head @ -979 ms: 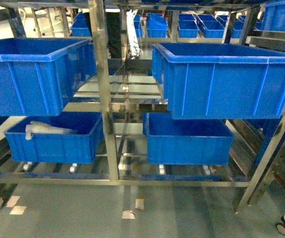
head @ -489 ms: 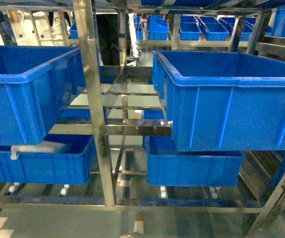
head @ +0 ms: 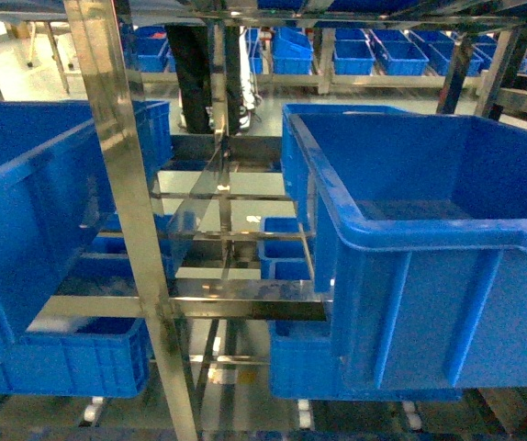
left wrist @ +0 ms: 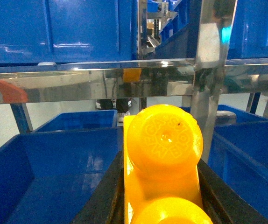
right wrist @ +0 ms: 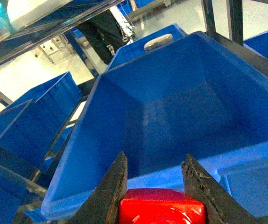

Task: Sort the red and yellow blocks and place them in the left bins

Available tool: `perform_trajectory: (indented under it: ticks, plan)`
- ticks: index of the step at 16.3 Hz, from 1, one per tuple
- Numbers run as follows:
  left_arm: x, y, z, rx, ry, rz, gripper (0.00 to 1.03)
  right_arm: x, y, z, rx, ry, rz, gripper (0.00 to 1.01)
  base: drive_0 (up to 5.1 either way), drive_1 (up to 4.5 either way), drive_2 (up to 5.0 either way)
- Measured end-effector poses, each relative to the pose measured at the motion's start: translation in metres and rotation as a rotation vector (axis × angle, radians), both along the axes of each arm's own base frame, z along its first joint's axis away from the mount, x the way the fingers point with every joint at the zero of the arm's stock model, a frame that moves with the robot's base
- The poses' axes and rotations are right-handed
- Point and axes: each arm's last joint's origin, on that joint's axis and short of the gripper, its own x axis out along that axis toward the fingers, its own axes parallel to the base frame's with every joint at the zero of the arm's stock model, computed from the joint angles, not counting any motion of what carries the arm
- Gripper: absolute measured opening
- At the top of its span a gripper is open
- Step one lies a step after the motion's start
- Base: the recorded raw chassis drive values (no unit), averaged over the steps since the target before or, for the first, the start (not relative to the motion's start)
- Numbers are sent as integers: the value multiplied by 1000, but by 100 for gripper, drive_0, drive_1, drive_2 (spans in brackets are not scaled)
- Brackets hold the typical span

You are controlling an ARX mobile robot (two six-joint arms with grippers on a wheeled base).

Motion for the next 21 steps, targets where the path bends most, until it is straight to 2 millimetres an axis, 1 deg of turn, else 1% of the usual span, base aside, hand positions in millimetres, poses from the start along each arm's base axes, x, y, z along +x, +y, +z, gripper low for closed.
perform_trajectory:
  ticks: [12,13,14,15,17,19,20,21]
  plan:
    - [0,0,0,0,2,-1,29,1,0,-1,0,6,0,29,-10,397,-418]
    - [0,0,0,0,2,-1,29,1,1,-1,8,3,21,29,-10,397,-418]
    - [0,0,0,0,2,-1,29,7,6,-4,49,33,84,29,-10,397,-418]
    - [0,0,0,0,1,-1,29,12,10,-3,60,43,109,29,-10,397,-418]
    - [0,0,0,0,2,-1,29,25,16,3,76,43,140,29,-10,397,-418]
    - [0,0,0,0,1,0,29,43,20,10,84,57,185,29,-10,397,-418]
    - [0,0,0,0,1,0,29,51,23,8,85,81,209,29,-10,397,-418]
    - [0,0,0,0,1,-1,29,67,26,-3,83,142,261,29,-10,397,-418]
